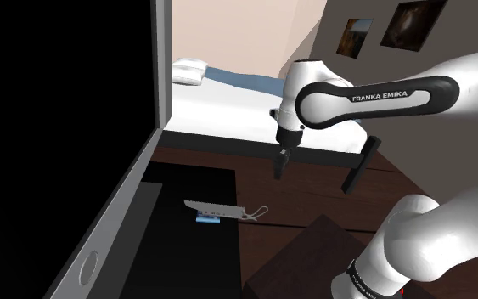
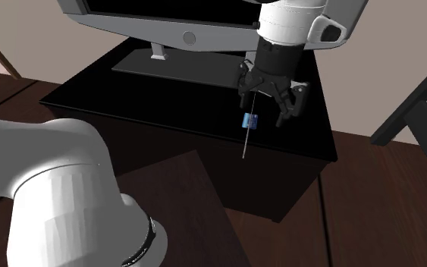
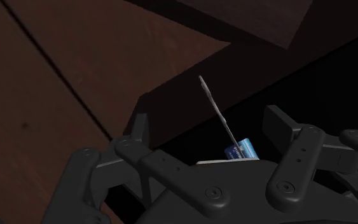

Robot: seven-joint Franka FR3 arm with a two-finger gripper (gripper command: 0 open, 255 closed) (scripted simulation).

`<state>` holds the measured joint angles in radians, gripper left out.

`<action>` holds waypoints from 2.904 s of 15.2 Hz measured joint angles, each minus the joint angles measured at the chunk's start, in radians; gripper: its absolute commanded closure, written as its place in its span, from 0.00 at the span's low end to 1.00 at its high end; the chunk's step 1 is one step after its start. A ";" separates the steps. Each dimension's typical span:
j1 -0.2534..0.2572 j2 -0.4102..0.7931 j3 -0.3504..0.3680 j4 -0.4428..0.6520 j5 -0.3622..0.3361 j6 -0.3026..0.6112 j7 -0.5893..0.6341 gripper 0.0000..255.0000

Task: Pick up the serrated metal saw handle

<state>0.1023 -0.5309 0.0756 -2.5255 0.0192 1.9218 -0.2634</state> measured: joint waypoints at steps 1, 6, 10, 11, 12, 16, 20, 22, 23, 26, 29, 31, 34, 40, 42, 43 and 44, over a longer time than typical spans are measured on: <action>0.013 0.020 0.007 -0.011 0.006 0.038 -0.012 0.00; 0.062 0.172 0.028 -0.010 0.018 0.223 -0.093 0.00; 0.098 0.309 0.051 0.020 0.025 0.358 -0.153 0.00; 0.108 0.340 0.059 0.028 0.026 0.387 -0.165 0.00; 0.116 0.375 0.065 0.039 0.026 0.419 -0.181 0.00; 0.144 0.494 0.089 0.071 0.021 0.530 -0.233 0.00; 0.147 0.544 0.092 0.070 0.013 0.586 -0.242 0.00; 0.148 0.570 0.093 0.067 0.007 0.615 -0.236 0.00; 0.147 0.586 0.092 0.065 0.003 0.633 -0.236 0.00; 0.148 0.598 0.092 0.061 0.000 0.650 -0.233 1.00; 0.148 0.599 0.092 0.060 0.000 0.652 -0.233 1.00; 0.148 0.599 0.092 0.060 0.000 0.652 -0.233 1.00; 0.148 0.599 0.092 0.060 0.000 0.652 -0.233 1.00; 0.148 0.552 0.094 0.071 0.011 0.594 -0.239 1.00; 0.148 0.534 0.094 0.074 0.015 0.573 -0.242 1.00; 0.146 0.523 0.092 0.079 0.018 0.558 -0.248 1.00; 0.146 0.511 0.092 0.082 0.021 0.542 -0.248 1.00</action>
<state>0.2487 -0.0203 0.1677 -2.4431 0.0398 2.4640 -0.5118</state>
